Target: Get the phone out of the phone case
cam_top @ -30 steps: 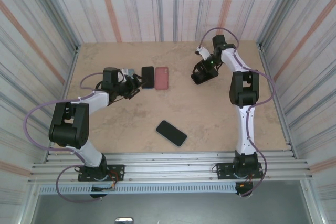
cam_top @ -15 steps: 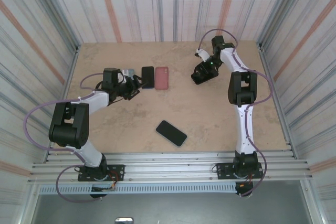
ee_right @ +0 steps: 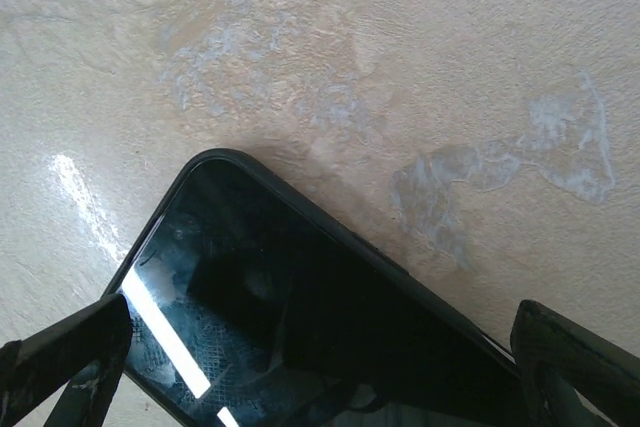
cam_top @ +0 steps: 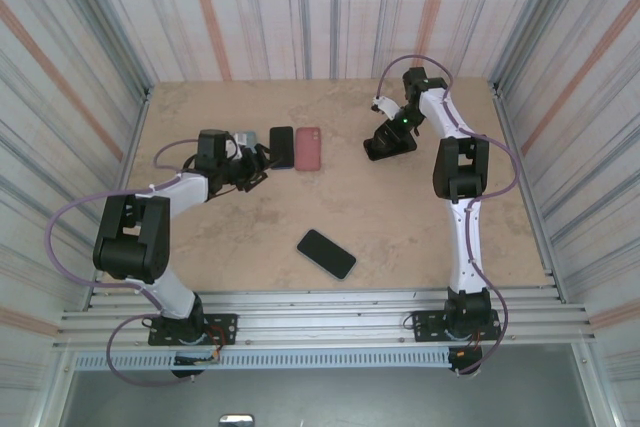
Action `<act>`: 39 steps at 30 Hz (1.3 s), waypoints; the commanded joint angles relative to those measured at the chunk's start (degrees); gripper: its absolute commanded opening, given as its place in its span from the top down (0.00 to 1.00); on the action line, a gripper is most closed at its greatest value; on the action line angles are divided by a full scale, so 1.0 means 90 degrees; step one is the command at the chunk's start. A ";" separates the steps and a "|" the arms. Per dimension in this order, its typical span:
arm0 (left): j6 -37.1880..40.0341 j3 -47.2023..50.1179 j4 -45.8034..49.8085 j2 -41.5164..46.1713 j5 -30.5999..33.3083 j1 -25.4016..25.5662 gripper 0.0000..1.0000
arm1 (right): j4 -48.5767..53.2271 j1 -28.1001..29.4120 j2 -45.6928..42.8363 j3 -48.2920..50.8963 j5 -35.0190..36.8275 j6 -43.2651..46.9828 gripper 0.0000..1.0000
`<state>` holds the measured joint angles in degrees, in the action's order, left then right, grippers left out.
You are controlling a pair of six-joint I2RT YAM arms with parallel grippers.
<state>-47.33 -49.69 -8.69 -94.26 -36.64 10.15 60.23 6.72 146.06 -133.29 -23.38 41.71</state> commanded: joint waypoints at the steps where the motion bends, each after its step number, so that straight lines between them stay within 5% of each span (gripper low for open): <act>1: 0.0200 -0.0191 0.0096 0.0103 -0.0137 0.0035 0.13 | 0.0311 -0.0014 0.0160 -0.0191 0.0084 0.0206 0.01; 20: 0.0337 -0.0385 0.0340 0.0064 -0.0098 0.0090 0.13 | 0.1516 -0.0087 0.0358 -0.0554 -0.0285 0.0531 0.00; 39: 0.0316 -0.0347 0.0312 0.0161 -0.0156 0.0132 0.13 | -0.0323 0.0279 -0.1166 0.2109 0.0514 0.0106 0.01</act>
<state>-45.65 -52.29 -6.02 -94.28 -36.67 11.00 57.12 8.32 137.69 -117.38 -20.67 44.58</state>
